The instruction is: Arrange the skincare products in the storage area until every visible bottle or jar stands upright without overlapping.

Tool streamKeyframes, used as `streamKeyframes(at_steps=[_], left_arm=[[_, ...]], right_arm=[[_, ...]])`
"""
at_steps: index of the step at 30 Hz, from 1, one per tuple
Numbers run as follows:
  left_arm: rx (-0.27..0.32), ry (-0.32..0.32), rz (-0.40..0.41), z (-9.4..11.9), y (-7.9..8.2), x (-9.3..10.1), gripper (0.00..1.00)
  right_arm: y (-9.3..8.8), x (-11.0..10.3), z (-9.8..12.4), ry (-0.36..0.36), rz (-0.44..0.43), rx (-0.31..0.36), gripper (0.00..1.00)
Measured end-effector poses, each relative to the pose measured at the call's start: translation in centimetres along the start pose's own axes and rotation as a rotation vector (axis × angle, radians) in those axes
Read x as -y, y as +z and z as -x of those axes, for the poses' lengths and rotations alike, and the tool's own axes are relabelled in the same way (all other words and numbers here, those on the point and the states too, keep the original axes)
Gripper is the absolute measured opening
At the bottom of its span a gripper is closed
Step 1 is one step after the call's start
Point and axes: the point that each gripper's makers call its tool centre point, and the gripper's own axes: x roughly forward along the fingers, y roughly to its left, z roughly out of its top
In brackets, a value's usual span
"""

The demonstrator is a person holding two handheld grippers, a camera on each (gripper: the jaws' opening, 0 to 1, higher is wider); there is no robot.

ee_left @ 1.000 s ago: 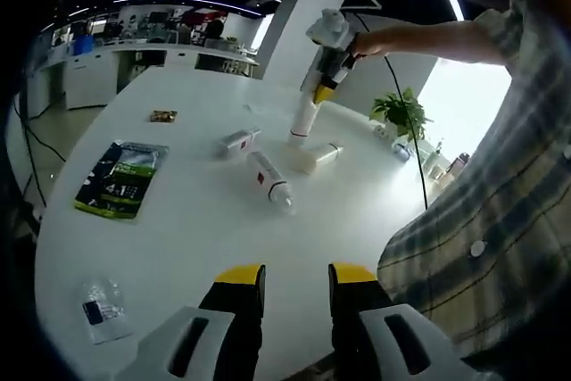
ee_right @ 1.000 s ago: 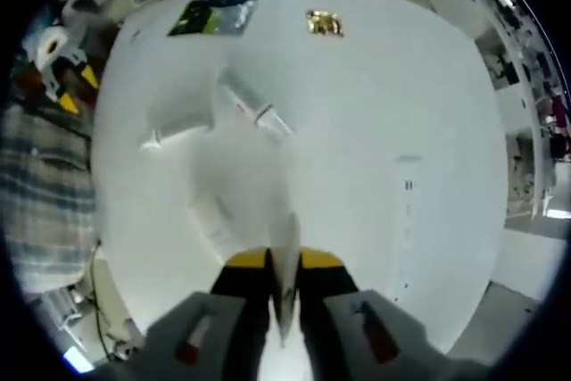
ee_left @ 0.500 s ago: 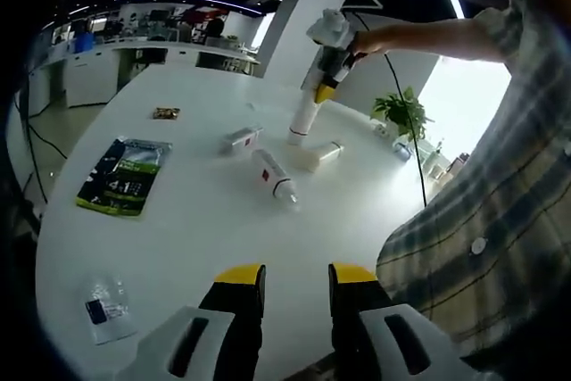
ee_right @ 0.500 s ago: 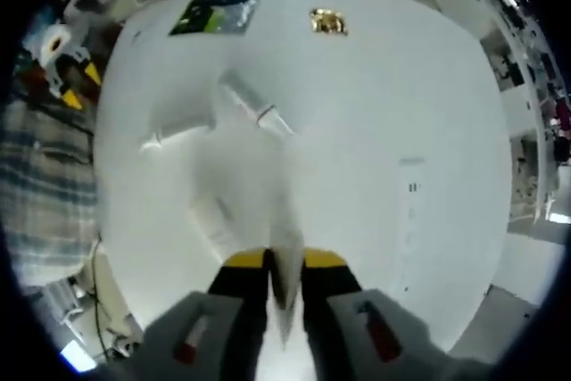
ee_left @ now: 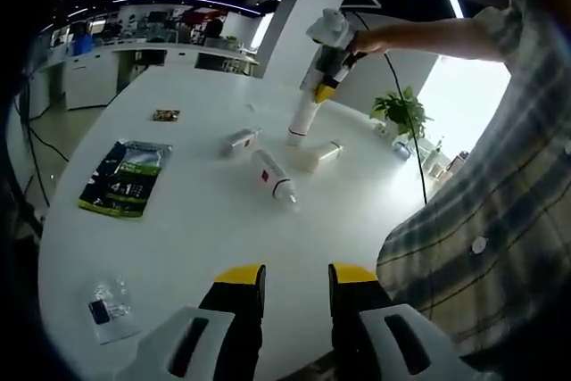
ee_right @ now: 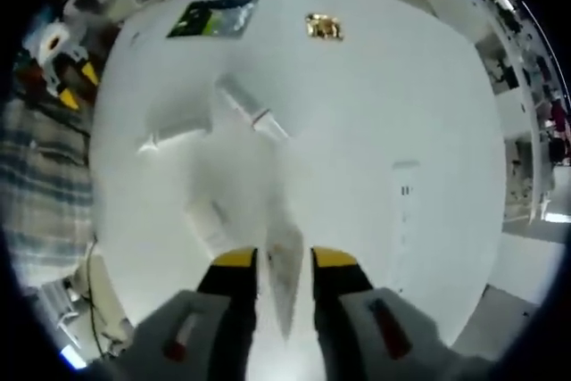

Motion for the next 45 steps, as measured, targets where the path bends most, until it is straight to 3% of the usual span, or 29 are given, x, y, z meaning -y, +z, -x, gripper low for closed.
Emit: streamKeyframes(at_steps=[5,12,19,20,27,33,35,40,45], left_arm=[[-0.001,-0.003,-0.011,0.0,0.2,0.3,0.29],[-0.012,-0.016,-0.033,-0.1,0.0,1.0,0.29],[-0.027,-0.037,-0.058,-0.4,-0.3,1.8,0.29],[-0.028,-0.039,-0.06,-0.4,-0.3,1.9,0.29],[-0.039,-0.056,-0.082,-0.5,-0.4,2.5,0.29],[-0.062,-0.063,-0.097,-0.5,-0.9,2.7,0.29],[-0.07,-0.068,-0.105,-0.6,-1.0,2.8,0.29],[-0.087,-0.088,-0.122,-1.1,-1.0,3.4,0.29],[-0.102,-0.115,-0.15,-1.8,-0.6,4.1,0.29]], right_arm=[[-0.2,0.2,0.5,-0.016,-0.014,0.024,0.27],[-1.8,0.2,2.0,-0.053,-0.073,0.072,0.31],[-2.9,-0.3,4.2,-0.124,-0.236,0.248,0.44],[-3.1,-0.7,4.4,-0.13,-0.281,0.292,0.46],[-7.1,-3.1,4.0,-0.171,-0.527,0.398,0.55],[-8.4,-6.1,3.3,-0.147,-0.902,0.646,0.55],[-8.7,-7.9,2.3,-0.119,-0.944,0.658,0.54],[-8.3,-11.7,0.2,-0.068,-0.948,0.64,0.54],[-6.4,-14.7,-0.3,-0.038,-0.956,0.686,0.54]])
